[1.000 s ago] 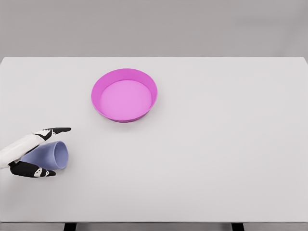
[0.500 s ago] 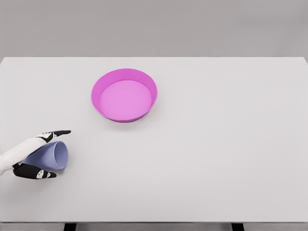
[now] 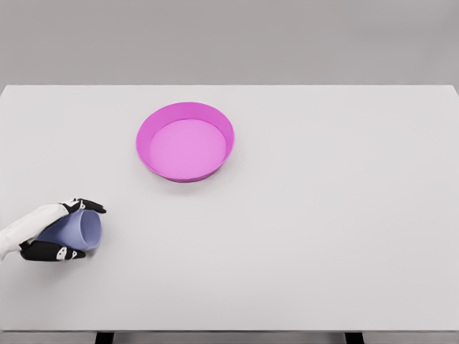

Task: Flip the cup with left arm and place it on the plate

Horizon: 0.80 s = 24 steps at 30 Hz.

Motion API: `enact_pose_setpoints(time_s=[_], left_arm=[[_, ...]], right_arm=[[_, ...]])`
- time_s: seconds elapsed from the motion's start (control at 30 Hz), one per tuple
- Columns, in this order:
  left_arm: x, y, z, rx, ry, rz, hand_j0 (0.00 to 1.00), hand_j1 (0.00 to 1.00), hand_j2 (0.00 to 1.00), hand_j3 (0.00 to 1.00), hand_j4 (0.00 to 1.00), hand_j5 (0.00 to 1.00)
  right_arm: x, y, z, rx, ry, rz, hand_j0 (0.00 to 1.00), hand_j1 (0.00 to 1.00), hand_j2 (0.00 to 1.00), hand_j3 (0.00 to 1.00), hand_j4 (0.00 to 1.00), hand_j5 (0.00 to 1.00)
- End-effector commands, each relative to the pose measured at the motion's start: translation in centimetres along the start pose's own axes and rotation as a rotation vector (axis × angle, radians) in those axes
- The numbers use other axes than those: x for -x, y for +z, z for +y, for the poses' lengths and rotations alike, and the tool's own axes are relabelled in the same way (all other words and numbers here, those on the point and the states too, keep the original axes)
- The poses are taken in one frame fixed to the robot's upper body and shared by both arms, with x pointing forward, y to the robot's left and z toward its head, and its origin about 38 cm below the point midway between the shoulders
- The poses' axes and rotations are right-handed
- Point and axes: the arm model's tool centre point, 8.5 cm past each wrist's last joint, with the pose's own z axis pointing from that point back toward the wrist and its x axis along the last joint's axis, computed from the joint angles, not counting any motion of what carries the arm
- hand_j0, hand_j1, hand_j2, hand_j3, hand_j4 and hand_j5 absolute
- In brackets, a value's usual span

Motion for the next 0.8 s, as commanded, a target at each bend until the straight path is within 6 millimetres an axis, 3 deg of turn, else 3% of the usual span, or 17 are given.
enact_pose_setpoints(time_s=[0.0,0.17,0.43,0.77], left_arm=[[-0.1,-0.1,0.2,-0.011,0.013,-0.006,0.71,0.71,0.71,0.71,0.71,0.71],[-0.6,-0.6,0.8,-0.046,0.044,-0.037,0.72,0.72,0.72,0.72,0.72,0.72],[-2.8,-2.8,3.7,-0.176,0.146,-0.175,0.73,0.73,0.73,0.73,0.73,0.73],[-3.7,-4.1,4.0,-0.224,0.201,-0.224,0.74,0.74,0.74,0.74,0.74,0.74]], right_arm=[[0.0,0.0,0.0,0.0,0.001,0.0,1.0,1.0,1.0,1.0,1.0,1.0],[0.0,0.0,0.0,0.0,0.001,0.0,1.0,1.0,1.0,1.0,1.0,1.0],[0.0,0.0,0.0,0.0,0.001,0.0,1.0,1.0,1.0,1.0,1.0,1.0],[0.0,0.0,0.0,0.0,0.001,0.0,1.0,1.0,1.0,1.0,1.0,1.0]])
